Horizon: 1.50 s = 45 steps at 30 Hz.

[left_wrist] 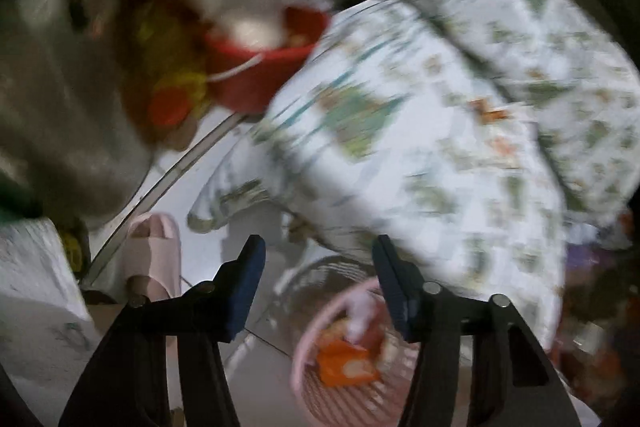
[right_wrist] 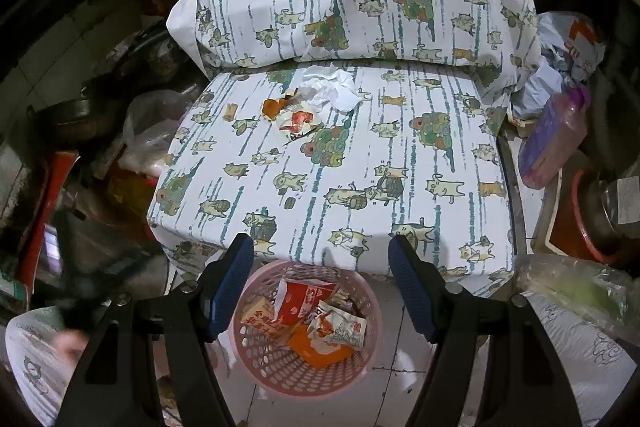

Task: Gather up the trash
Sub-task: 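Open both tools to drop the items into the pink basket, then lower the left tool to the floor and grasp the white tissue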

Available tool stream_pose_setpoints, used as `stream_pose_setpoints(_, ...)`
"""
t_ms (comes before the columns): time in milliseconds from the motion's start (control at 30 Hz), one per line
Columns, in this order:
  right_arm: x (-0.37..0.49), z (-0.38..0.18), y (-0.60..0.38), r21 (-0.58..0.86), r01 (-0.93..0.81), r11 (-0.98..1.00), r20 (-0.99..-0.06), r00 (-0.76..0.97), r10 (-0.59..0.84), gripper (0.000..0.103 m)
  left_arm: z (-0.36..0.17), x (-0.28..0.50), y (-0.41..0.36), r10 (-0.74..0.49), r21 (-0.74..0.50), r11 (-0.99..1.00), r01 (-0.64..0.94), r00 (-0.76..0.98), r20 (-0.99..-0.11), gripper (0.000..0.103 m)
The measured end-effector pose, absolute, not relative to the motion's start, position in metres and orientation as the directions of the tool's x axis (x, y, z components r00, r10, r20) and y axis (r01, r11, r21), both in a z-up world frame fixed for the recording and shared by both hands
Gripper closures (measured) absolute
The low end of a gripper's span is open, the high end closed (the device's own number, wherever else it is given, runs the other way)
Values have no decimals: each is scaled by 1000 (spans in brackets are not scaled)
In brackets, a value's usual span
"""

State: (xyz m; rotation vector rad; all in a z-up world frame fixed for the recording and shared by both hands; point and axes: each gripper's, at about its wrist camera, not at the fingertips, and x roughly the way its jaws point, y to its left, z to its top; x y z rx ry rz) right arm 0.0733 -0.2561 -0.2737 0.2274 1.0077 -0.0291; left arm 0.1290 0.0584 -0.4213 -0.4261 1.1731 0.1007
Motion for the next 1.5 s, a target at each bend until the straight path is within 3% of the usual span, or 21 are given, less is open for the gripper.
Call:
stream_pose_setpoints(133,72,-274,-254,142,120,983,-840,540,55,35,-497,129,67,-134,-264,894,-362,347,-928,47)
stream_pose_setpoints(433,79,-295,-270,161,153,975,-875,480,69,35,-631,143,91,-315,-398,806,-439,251,-915,47)
stream_pose_setpoints(767,100,-321,-261,120,150,981,-913,404,50,35,-737,176,58,-259,-267,902,-340,70,-963,47)
stream_pose_setpoints(867,106,-325,-254,91,137,986,-917,397,30,35,-746,178,50,-237,-242,921,-305,52,-970,47)
stream_pose_setpoints(967,110,-327,-245,46,119,992,-917,399,-5,35,-756,174,51,-313,-304,875,-376,39,-949,57)
stream_pose_setpoints(1033,111,-327,-241,25,115,993,-916,401,-24,35,-758,174,49,-294,-283,881,-378,27,-955,63)
stream_pose_setpoints(1167,109,-325,-239,39,116,992,-916,402,-11,35,-757,170,45,-247,-227,917,-329,-21,-969,91)
stream_pose_setpoints(1500,97,-305,-231,12,102,995,-883,468,-38,35,-678,143,40,-325,-334,885,-324,82,-942,94)
